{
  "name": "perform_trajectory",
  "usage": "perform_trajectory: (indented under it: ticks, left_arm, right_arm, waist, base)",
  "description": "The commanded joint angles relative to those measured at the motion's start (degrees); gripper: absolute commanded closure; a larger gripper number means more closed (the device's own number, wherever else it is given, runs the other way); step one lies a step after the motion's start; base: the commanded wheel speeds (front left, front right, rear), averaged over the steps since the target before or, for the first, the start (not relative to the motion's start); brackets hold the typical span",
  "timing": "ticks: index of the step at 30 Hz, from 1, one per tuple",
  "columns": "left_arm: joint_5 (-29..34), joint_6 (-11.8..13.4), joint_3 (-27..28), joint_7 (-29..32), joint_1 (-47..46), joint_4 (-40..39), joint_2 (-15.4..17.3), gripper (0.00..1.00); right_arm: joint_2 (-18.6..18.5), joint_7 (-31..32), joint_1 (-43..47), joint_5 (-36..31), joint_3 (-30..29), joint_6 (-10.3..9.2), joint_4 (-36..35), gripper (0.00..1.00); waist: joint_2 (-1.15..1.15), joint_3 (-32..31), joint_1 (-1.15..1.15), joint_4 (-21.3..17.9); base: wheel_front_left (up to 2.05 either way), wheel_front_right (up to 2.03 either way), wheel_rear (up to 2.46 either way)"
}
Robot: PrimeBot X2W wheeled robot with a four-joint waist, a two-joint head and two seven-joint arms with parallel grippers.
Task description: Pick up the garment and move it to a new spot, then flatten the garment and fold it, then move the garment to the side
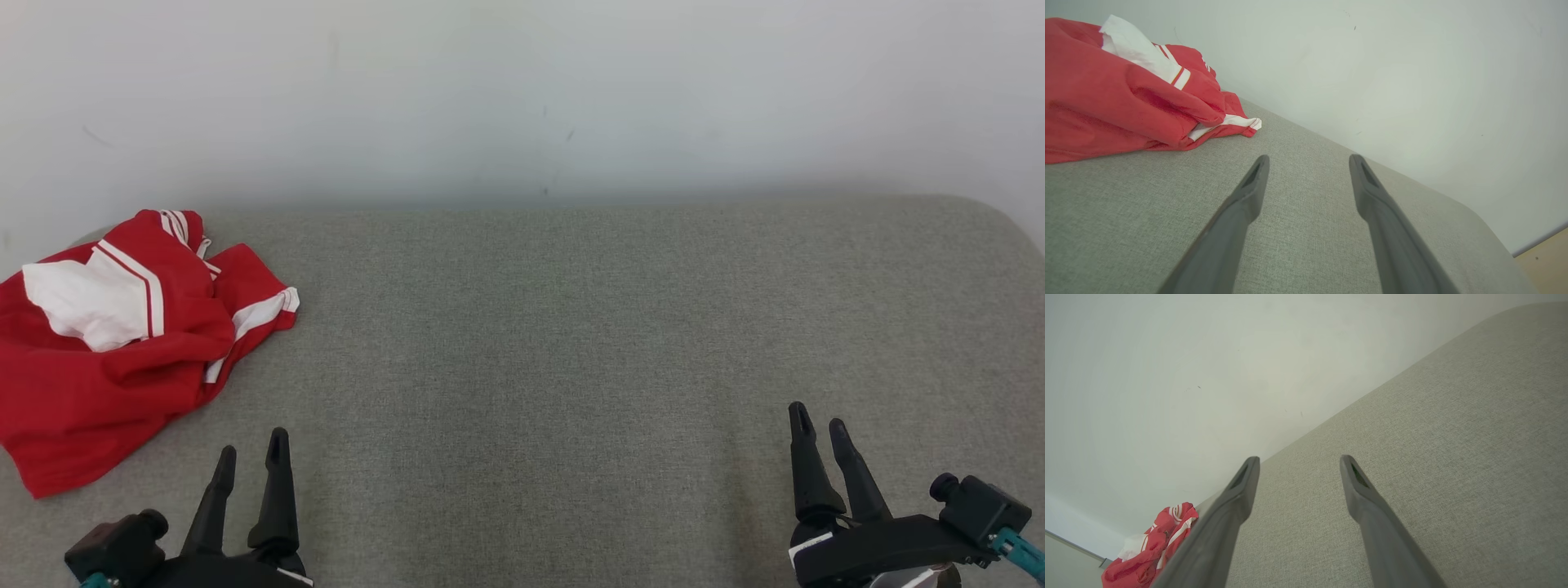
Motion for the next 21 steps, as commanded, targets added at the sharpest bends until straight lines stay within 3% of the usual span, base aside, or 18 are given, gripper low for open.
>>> perform_trajectory:
  ticks: [1,21]
  left_arm:
    - [0.9,0.0,0.0,-0.3,-0.2,-0.8,0.4,0.0]
    - [12.2,2.7,-2.9,-3.5,1.0,-2.1,2.9,0.0]
  right_arm:
    - [-0.2,-0.3,-0.3,-0.6,0.1,-0.06,-0.8,0.0]
    - [-0.2,-3.5,0.3,-15.0,1.1,-0.08,-0.3,0.0]
  waist:
    - [0.0,0.0,0.0,0.0]
    - [0.0,-0.2,0.0,-0.3]
  base:
    - [0.0,0.0,0.0]
    - [0.0,0.0,0.0]
